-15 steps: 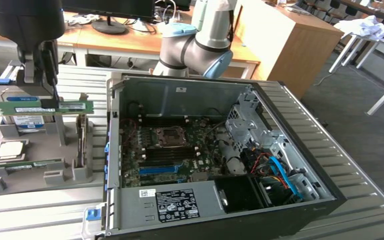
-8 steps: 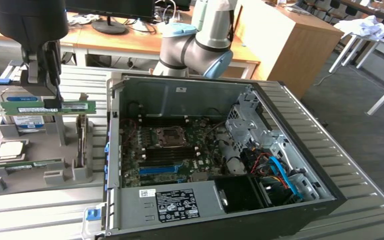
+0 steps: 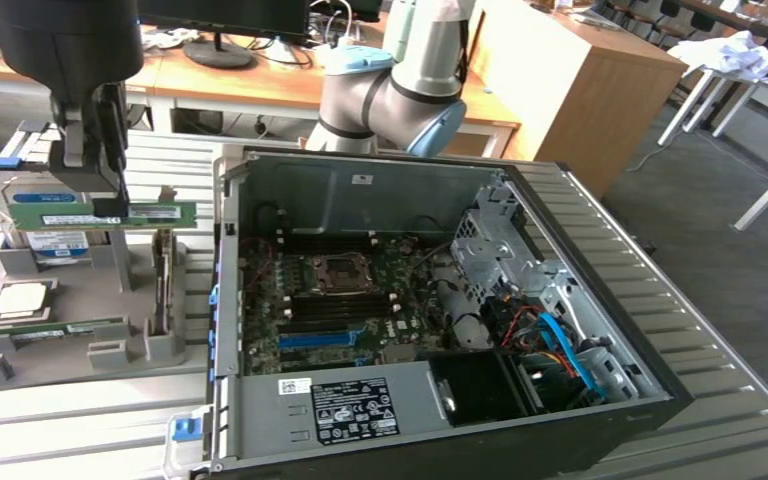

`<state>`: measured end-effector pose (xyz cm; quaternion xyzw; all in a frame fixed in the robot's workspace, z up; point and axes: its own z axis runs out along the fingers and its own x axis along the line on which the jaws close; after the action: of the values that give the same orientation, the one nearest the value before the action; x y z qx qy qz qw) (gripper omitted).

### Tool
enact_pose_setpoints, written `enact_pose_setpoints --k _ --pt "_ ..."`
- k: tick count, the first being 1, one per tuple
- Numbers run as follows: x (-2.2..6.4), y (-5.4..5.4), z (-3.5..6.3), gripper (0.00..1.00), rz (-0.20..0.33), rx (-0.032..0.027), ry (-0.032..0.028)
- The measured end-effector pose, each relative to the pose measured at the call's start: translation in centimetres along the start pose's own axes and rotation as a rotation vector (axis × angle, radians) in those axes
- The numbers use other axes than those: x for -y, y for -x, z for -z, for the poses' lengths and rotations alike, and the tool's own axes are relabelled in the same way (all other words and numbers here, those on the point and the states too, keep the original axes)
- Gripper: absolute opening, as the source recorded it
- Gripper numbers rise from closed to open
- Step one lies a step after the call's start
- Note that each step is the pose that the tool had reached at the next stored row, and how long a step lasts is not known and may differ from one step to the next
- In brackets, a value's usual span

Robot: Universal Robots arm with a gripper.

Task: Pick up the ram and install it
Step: 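Pick up the ram and move it above insertion slot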

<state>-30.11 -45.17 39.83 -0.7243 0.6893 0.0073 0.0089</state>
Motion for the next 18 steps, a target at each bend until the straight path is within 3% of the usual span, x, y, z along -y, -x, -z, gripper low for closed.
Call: enact_pose_setpoints --k 18 --pt "1.01 -0.05 0.00 0.12 0.000 0.0000 0.0001"
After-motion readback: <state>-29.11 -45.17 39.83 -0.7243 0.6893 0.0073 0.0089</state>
